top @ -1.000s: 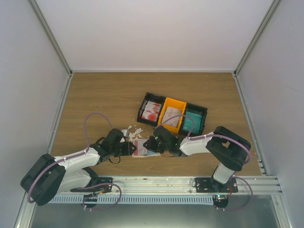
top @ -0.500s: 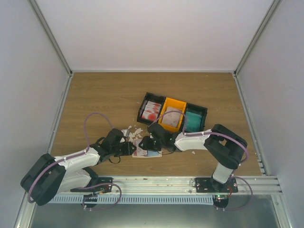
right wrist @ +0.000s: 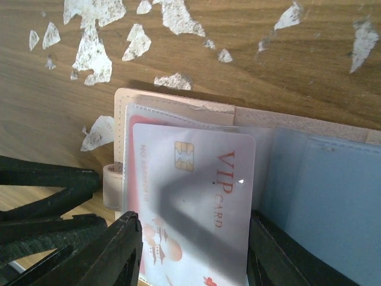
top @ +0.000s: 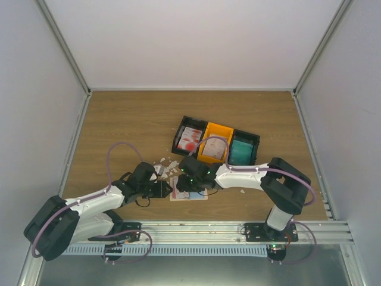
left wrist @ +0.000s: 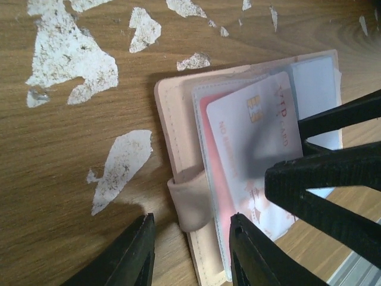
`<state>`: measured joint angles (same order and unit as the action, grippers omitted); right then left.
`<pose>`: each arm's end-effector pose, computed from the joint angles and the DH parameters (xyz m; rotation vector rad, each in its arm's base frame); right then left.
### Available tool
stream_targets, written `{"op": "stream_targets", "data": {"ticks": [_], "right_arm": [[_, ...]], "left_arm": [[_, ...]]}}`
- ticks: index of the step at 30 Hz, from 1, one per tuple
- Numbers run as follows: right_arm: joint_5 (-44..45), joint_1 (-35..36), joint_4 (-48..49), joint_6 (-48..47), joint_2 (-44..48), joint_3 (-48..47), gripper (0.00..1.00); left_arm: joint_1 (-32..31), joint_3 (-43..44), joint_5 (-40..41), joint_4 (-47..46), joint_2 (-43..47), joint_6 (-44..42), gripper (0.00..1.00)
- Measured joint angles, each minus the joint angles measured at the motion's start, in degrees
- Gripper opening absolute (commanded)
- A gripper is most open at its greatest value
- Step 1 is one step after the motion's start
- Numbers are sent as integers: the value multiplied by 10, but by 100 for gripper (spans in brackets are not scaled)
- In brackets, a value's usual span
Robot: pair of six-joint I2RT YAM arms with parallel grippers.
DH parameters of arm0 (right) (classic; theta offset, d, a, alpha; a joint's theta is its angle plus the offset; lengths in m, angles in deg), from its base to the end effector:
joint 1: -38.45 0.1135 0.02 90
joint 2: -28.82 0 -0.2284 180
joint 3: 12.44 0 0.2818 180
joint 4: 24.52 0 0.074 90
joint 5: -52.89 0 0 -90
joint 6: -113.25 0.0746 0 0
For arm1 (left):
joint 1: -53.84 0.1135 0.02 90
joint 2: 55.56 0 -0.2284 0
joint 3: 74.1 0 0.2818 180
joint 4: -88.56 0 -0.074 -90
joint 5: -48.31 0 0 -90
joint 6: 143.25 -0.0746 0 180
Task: Put the credit cards into the card holder
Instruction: Insert the credit card into the card holder.
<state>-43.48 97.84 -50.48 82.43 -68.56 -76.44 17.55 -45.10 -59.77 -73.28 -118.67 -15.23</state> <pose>0.1763 0.3142 0.0575 -0.0490 2.8652 0.7567 0.1787 -0.1599 0.0446 0.1046 2.6649 -0.8873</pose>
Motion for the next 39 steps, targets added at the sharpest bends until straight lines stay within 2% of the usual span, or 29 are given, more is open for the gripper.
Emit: {"op": "stream_targets", "data": {"ticks": [8, 15, 18, 21, 34, 39], "right_arm": [[50, 23, -76, -5, -4, -40, 60], [77, 37, -108, -6, -4, -48, 54], [76, 37, -109, -8, -4, -46, 47], [67, 37, -99, -13, -5, -40, 44], [13, 31, -3, -23, 9, 13, 47], [21, 25, -10, -26, 30, 24, 52]], "left_arm": [[0, 3, -23, -9, -17, -7, 35], [0, 3, -40, -21, -28, -12, 32], [0, -1, -45, -26, -29, -11, 30], [0, -3, -49, -31, -31, -11, 29], [0, -3, -56, -45, -42, -10, 29], [0, 0, -45, -40, -39, -10, 34]]}}
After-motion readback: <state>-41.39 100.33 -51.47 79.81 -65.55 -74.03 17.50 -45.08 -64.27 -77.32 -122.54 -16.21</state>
